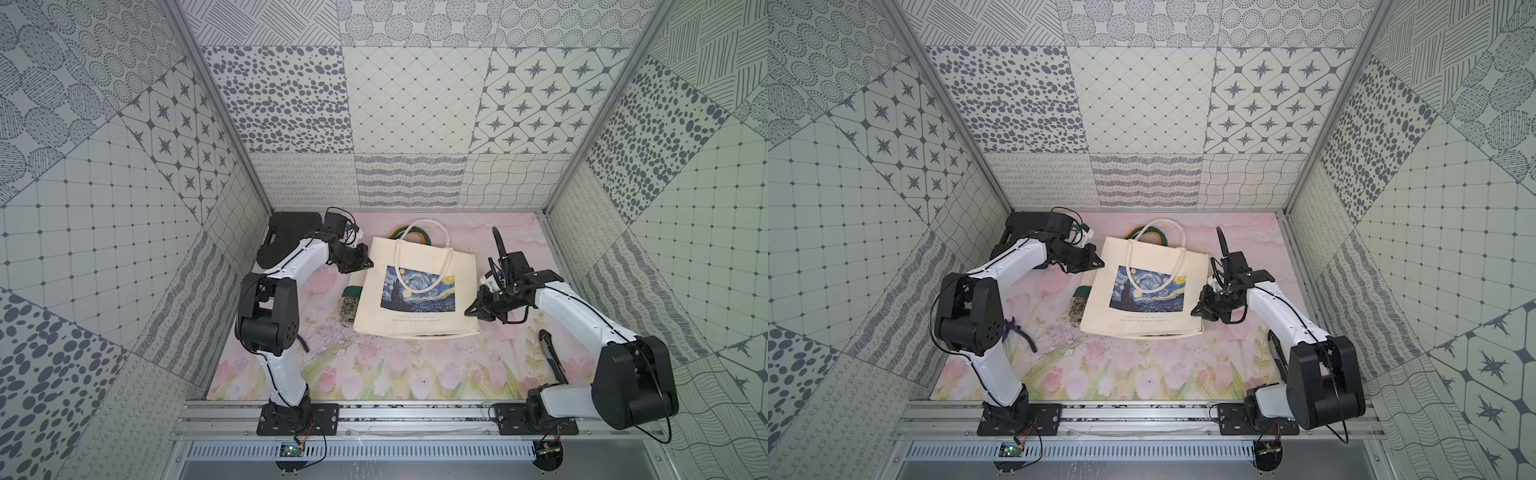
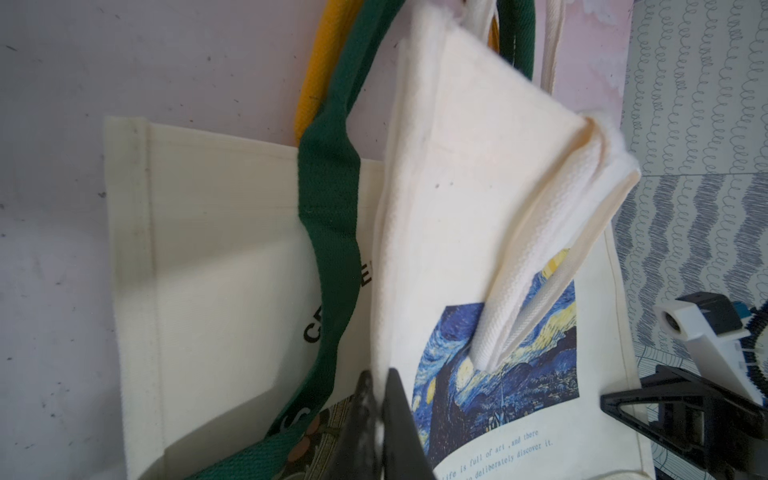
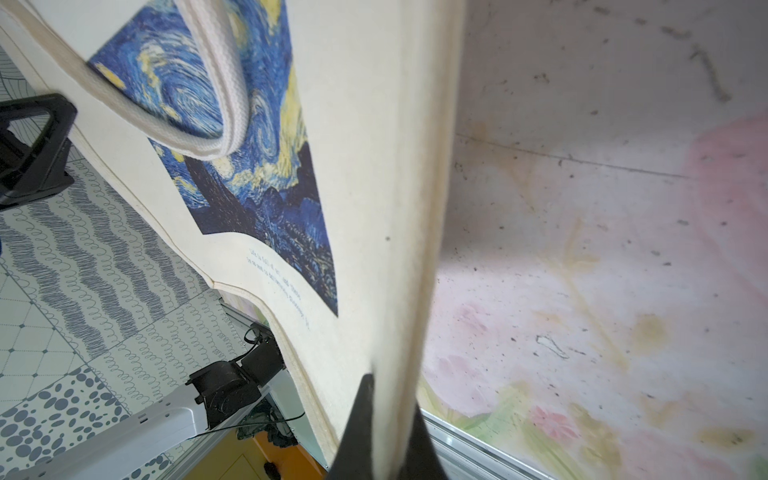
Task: Put away the canvas bag
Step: Adjust the canvas bag at the center of the board.
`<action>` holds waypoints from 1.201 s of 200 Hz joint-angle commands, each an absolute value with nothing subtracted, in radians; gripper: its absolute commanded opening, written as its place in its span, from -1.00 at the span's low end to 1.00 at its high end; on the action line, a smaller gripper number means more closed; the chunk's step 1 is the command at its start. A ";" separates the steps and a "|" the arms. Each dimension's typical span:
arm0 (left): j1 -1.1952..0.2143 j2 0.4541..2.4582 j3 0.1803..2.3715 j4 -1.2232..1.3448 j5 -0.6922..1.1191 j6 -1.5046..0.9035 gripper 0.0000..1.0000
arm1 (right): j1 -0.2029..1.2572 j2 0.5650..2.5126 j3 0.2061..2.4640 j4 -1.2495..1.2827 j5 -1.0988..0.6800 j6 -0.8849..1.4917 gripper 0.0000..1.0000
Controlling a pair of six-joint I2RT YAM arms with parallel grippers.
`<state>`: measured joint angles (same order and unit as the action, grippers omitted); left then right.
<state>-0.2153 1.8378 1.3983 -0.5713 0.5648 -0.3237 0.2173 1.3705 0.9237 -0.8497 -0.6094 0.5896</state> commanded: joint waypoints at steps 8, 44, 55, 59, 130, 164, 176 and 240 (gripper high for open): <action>-0.205 1.829 1.393 -0.558 0.611 -0.300 -1.00 | 0.218 1.371 0.962 -0.848 -0.618 0.568 -1.00; -0.178 1.857 1.438 -0.571 0.574 -0.296 -1.00 | 0.245 1.376 0.965 -0.771 -0.681 0.610 -1.00; -0.161 1.864 1.468 -0.588 0.565 -0.292 -1.00 | 0.262 1.394 0.984 -0.762 -0.678 0.622 -1.00; -0.157 1.866 1.478 -0.593 0.560 -0.289 -1.00 | 0.269 1.403 0.992 -0.759 -0.674 0.625 -1.00; -0.129 1.897 1.584 -0.662 0.508 -0.242 -1.00 | 0.333 1.594 1.059 -0.656 -0.672 0.669 -1.00; -0.126 1.893 1.539 -0.639 0.505 -0.245 -1.00 | 0.335 1.657 1.089 -0.656 -0.657 0.655 -1.00; -0.123 1.892 1.520 -0.631 0.503 -0.247 -1.00 | 0.334 1.667 1.094 -0.661 -0.650 0.650 -1.00; -0.112 1.875 1.530 -0.676 0.430 -0.231 -0.09 | 0.329 1.626 1.096 -0.808 -0.511 0.578 0.04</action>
